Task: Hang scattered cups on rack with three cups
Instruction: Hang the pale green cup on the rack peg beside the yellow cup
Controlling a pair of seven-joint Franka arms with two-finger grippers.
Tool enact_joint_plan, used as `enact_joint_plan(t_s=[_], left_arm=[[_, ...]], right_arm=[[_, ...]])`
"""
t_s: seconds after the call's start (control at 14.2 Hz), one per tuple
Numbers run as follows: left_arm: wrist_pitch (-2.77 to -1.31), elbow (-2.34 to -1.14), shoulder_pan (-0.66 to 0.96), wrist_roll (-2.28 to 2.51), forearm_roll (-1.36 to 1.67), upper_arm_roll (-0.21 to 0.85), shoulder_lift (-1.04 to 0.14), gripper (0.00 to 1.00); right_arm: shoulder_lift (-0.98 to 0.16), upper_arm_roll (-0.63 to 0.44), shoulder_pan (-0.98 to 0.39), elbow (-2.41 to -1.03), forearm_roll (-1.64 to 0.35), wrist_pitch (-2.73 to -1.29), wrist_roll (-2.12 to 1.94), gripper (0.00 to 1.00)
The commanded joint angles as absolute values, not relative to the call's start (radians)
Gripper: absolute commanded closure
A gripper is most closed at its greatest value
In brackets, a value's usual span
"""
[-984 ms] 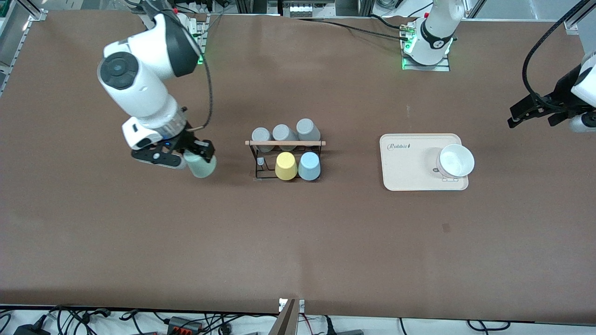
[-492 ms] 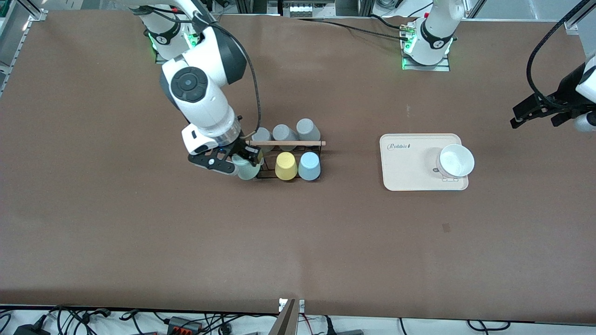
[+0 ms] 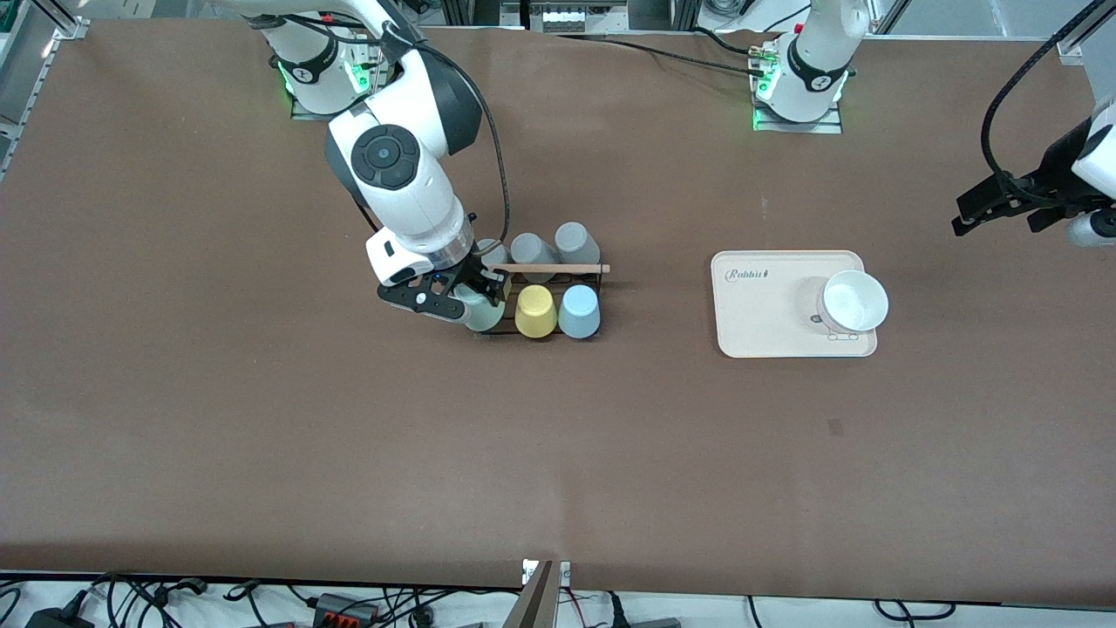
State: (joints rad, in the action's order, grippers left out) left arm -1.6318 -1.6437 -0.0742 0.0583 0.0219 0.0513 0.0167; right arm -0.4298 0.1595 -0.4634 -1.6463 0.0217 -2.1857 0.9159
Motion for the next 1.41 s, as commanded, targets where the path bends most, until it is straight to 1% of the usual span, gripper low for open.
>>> enact_joint_plan(t_s=[0.0, 0.14, 0.28, 0.49, 0.56, 0.63, 0.7, 0.77, 0.84, 0.91, 1.34], left_arm=[[-1.620, -1.634, -0.081, 0.054, 0.032, 0.052, 0.009, 0.00], [-1.621, -1.634, -0.081, 0.049, 0.032, 0.054, 0.011, 0.00], [-1.626, -1.634, -0.080, 0.048, 0.029, 0.054, 0.009, 0.00], [-1.628, -1.637, -0.075, 0.048, 0.006, 0.061, 0.011, 0.00], [-1.628, -1.637, -0.069, 0.048, 0.006, 0.060, 0.012, 0.00], [-1.631, -1.638, -0.072, 0.048, 0.006, 0.060, 0.011, 0.00], [-1.632, -1.641, -0.071, 0.048, 0.008, 0.060, 0.011, 0.00], [-1.637, -1.641, -0.063, 0.048, 0.008, 0.058, 0.012, 0.00], [-1.641, -1.643, -0.057, 0.048, 0.008, 0.058, 0.014, 0.00], [-1.644, -1.643, -0.055, 0.048, 0.008, 0.058, 0.014, 0.00], [-1.638, -1.644, -0.058, 0.048, 0.006, 0.063, 0.015, 0.00]], right_arm=[[-0.465, 0.153, -0.486, -1.624, 0.029, -2.218, 0.933, 1.00], [-0.475, 0.153, -0.488, -1.628, 0.038, -2.218, 0.933, 0.99], [-0.479, 0.153, -0.488, -1.635, 0.040, -2.217, 0.931, 0.93], [-0.479, 0.153, -0.488, -1.647, 0.041, -2.217, 0.930, 0.92], [-0.479, 0.153, -0.488, -1.654, 0.041, -2.218, 0.928, 0.89], [-0.480, 0.153, -0.488, -1.657, 0.041, -2.218, 0.927, 0.89], [-0.482, 0.153, -0.488, -1.661, 0.054, -2.218, 0.927, 0.78], [-0.489, 0.153, -0.486, -1.663, 0.061, -2.218, 0.927, 0.57], [-0.492, 0.153, -0.485, -1.663, 0.061, -2.218, 0.927, 0.24], [-0.494, 0.153, -0.485, -1.663, 0.063, -2.220, 0.927, 0.01], [-0.489, 0.153, -0.474, -1.663, 0.064, -2.218, 0.922, 0.00]])
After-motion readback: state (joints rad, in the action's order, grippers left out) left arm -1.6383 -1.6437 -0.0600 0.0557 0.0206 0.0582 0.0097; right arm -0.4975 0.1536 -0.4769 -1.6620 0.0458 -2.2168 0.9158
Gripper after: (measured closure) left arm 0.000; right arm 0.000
